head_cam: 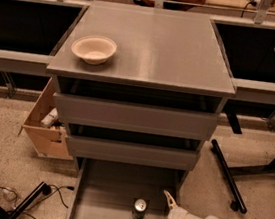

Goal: Pick green can from bottom drawer and place on counter

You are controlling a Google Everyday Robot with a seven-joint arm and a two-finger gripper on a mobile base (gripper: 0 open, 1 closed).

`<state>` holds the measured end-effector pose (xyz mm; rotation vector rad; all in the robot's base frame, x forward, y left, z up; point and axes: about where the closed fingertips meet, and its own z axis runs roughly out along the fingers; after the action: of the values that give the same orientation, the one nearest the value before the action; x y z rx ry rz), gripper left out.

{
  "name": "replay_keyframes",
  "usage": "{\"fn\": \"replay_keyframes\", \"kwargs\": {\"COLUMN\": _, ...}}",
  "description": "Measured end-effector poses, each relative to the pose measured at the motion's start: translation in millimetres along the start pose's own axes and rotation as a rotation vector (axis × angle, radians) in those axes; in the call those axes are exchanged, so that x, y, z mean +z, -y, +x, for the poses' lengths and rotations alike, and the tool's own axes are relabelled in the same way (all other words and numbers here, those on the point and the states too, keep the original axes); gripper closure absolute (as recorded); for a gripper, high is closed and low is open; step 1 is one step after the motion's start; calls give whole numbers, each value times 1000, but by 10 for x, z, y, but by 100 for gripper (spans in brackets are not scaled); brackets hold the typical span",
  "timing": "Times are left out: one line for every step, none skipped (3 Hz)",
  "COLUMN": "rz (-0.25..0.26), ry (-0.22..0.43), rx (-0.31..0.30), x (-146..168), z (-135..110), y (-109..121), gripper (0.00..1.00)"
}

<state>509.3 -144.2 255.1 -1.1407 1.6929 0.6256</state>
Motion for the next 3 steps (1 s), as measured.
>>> {"fn": "replay_keyframes", "kwargs": {"rz": 0, "ry": 0, "rx": 0, "x": 1, "z": 1, "y": -1, "gripper": 0}}
{"fn": "replay_keyframes", "kwargs": {"rz": -27, "ry": 27, "rx": 36, "x": 238, "z": 150, "y": -155, "gripper": 0}}
{"fn": "replay_keyframes", "kwargs": {"rz": -52, "ry": 44, "rx": 73, "x": 523, "z": 379, "y": -266, "gripper": 0}}
